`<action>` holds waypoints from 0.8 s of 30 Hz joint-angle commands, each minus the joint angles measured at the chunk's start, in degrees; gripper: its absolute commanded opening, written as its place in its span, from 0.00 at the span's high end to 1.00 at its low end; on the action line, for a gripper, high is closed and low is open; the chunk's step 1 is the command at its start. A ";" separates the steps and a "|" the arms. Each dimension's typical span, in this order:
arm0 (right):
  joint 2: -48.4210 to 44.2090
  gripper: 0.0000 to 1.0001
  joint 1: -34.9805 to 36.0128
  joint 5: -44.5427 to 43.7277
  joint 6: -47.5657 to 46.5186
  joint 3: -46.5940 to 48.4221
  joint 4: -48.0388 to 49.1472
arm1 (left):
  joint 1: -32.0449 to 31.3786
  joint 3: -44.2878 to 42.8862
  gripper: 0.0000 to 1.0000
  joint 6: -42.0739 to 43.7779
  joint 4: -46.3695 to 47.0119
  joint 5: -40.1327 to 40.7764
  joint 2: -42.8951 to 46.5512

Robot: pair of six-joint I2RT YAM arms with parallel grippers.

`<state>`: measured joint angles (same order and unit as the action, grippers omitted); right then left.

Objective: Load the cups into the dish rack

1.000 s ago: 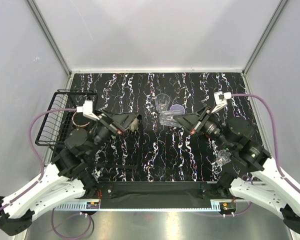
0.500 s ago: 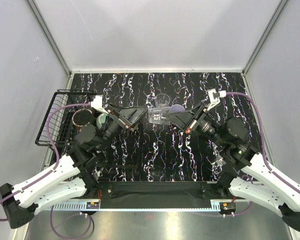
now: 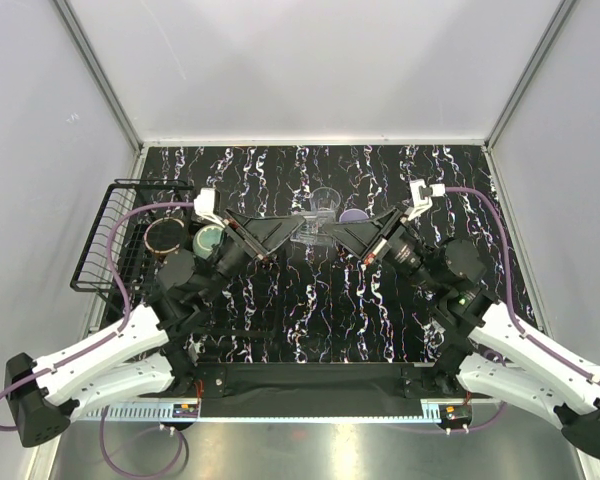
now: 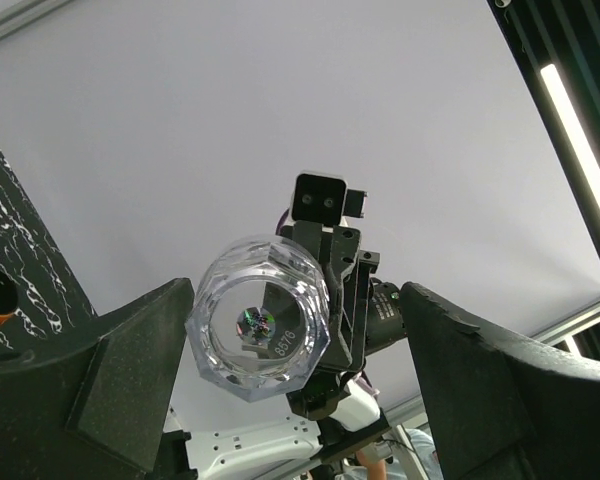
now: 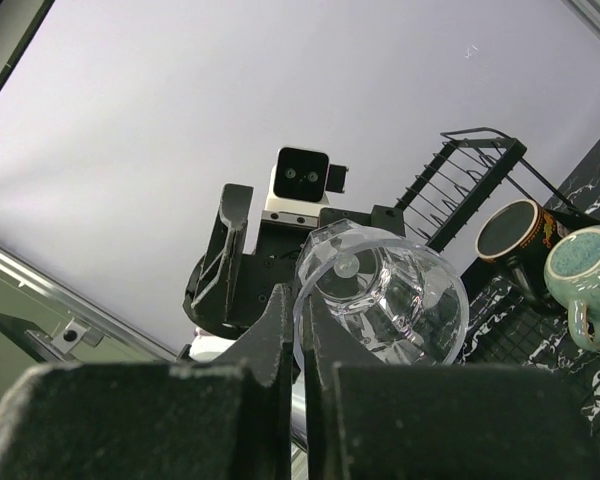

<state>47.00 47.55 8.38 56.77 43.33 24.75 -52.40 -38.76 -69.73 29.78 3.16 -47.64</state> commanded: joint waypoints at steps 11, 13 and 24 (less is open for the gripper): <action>0.90 1.00 -0.27 -0.83 1.76 -0.97 7.51 | -1.21 -2.19 0.61 2.31 0.29 1.23 -0.27; 0.63 1.00 -0.35 -0.39 1.15 -0.36 4.70 | -1.21 -3.16 0.95 4.25 -2.16 2.03 0.35; -1.39 0.09 -0.27 -15.66 -5.27 14.32 -43.97 | -1.12 -28.62 1.00 34.29 -48.03 23.78 -2.27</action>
<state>47.31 47.40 1.74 54.59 52.75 -0.93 -53.41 -60.14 -48.23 -3.64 15.27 -48.14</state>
